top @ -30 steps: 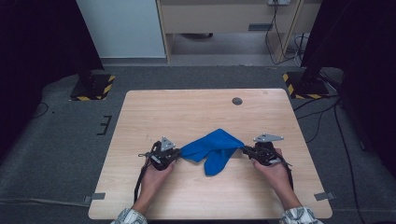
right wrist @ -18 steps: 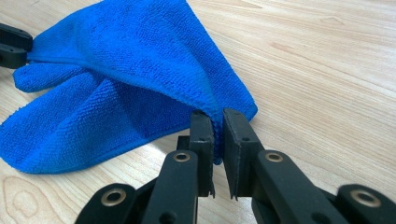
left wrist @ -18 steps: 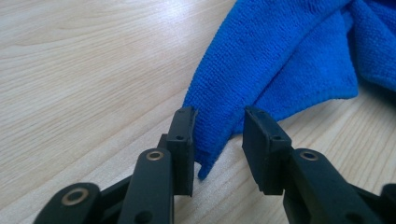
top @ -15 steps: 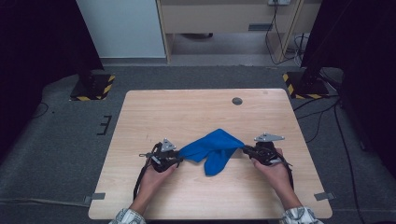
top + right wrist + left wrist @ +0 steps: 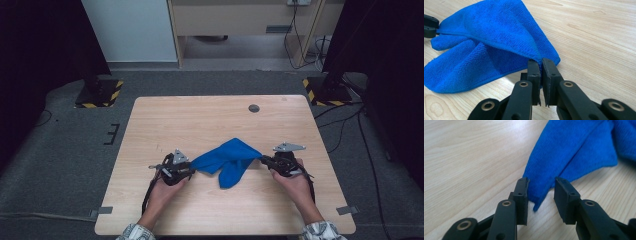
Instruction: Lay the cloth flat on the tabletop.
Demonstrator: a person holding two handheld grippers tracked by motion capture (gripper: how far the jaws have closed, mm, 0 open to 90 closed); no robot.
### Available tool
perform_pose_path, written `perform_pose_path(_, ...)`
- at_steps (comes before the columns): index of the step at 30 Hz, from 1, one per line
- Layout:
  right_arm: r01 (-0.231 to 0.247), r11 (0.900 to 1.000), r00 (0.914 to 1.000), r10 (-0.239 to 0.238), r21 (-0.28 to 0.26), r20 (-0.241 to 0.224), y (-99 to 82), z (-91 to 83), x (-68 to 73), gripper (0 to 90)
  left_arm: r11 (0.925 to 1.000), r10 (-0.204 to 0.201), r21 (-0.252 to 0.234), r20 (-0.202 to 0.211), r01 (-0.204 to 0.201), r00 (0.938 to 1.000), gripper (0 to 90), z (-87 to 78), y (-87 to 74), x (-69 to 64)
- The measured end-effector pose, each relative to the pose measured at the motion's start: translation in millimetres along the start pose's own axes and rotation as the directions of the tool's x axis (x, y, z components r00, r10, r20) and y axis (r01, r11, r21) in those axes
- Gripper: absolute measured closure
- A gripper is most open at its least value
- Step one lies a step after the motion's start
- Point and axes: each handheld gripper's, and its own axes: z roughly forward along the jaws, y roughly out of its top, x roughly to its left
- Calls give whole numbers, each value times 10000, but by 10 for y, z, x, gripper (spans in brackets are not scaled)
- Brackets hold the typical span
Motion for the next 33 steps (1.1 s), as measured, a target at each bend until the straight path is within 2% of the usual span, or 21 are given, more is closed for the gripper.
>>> perform_pose_path(7,-10,10000,10000,10,-9,22,1,6,5,855,9999,-49,-94,-45,49,10000,672,6,-20,37)
perform_pose_path(14,89,10000,10000,-89,43,46,-3,20,10,855,9998,-101,-163,-221,97,9997,764,8,-27,44)
perform_pose_path(22,55,10000,10000,-55,70,39,-6,28,17,857,9997,-197,-164,-231,193,9995,877,14,-21,47)
perform_pose_path(25,102,9999,9999,-102,30,47,-3,23,14,858,9992,-352,-186,-231,347,9991,896,15,-18,52)
perform_pose_path(27,95,10000,9999,-96,21,49,-2,21,12,858,9994,-271,-208,-338,265,9991,900,11,-9,44)
perform_pose_path(33,99,9999,9999,-99,-38,53,3,11,6,858,9943,-460,-986,-513,408,9976,900,-104,48,64)
